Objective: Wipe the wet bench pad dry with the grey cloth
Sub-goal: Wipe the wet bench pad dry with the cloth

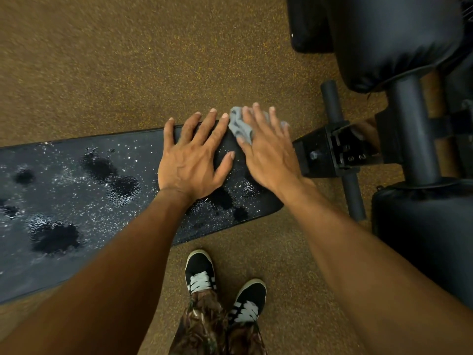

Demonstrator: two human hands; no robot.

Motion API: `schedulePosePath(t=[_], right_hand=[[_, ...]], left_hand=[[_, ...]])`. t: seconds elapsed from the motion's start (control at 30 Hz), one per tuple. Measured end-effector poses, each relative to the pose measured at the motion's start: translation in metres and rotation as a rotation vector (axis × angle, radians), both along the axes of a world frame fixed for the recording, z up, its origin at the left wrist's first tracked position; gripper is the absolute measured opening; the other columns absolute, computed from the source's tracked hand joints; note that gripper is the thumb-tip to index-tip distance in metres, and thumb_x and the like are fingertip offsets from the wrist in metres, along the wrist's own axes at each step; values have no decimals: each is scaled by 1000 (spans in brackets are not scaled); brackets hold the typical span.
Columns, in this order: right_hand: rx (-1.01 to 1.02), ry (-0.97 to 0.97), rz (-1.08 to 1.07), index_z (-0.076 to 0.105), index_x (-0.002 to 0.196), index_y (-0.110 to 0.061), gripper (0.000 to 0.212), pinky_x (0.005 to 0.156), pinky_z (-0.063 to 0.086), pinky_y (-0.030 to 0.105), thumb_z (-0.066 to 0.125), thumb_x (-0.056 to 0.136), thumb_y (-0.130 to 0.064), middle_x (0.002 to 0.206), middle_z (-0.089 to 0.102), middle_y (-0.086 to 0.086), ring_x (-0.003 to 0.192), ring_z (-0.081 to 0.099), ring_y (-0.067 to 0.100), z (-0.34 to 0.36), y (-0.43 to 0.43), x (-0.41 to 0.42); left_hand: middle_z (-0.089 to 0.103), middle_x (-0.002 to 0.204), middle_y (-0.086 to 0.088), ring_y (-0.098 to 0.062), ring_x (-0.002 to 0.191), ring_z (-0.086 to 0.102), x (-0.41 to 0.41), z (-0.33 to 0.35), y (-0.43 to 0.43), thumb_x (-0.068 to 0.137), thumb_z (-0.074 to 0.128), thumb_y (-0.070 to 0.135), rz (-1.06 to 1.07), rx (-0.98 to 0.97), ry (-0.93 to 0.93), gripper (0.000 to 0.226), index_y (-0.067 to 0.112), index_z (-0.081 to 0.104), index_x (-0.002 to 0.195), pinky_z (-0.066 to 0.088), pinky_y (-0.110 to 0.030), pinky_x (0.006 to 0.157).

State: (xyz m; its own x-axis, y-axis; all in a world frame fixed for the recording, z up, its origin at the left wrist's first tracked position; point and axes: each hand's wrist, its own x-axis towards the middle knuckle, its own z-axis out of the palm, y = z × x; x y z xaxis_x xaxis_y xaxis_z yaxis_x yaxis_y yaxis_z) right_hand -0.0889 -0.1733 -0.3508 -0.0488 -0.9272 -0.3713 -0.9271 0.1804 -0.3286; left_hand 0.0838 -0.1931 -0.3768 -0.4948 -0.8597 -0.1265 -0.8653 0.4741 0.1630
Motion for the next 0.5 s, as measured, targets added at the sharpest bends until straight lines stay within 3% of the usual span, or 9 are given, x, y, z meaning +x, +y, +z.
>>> schedulePosePath(t=[0.1, 0.17, 0.33, 0.5], right_hand=[[-35, 27, 132, 8, 159, -23, 63, 124, -1, 50, 40, 105, -33, 167, -2, -2, 153, -10, 24, 7, 50, -9], [18, 16, 89, 6, 158, -21, 65, 124, 0, 50, 41, 103, -26, 167, -4, -3, 153, -12, 24, 11, 69, -21], [71, 52, -54, -2, 158, -25, 60, 124, -3, 49, 22, 107, -44, 166, -11, -3, 152, -14, 27, 5, 18, 6], [-17, 95, 154, 4, 159, -24, 67, 124, 2, 53, 43, 104, -31, 167, -5, -2, 153, -12, 27, 6, 66, -9]], left_hand=[[29, 166, -2, -30, 150, 30, 2, 1, 0, 100, 26, 60, -2, 1, -3, 71, 25, 20, 162, 16, -65, 119], [30, 166, -2, -29, 149, 30, 1, 2, 0, 100, 26, 60, 0, -6, -5, 71, 25, 21, 162, 16, -64, 119], [29, 166, -1, -29, 149, 30, 1, -1, 0, 101, 27, 60, 3, -14, -7, 70, 26, 20, 162, 16, -64, 119], [30, 166, -2, -30, 149, 31, 1, 1, 0, 100, 26, 60, -4, -18, -13, 71, 25, 21, 162, 17, -65, 119]])
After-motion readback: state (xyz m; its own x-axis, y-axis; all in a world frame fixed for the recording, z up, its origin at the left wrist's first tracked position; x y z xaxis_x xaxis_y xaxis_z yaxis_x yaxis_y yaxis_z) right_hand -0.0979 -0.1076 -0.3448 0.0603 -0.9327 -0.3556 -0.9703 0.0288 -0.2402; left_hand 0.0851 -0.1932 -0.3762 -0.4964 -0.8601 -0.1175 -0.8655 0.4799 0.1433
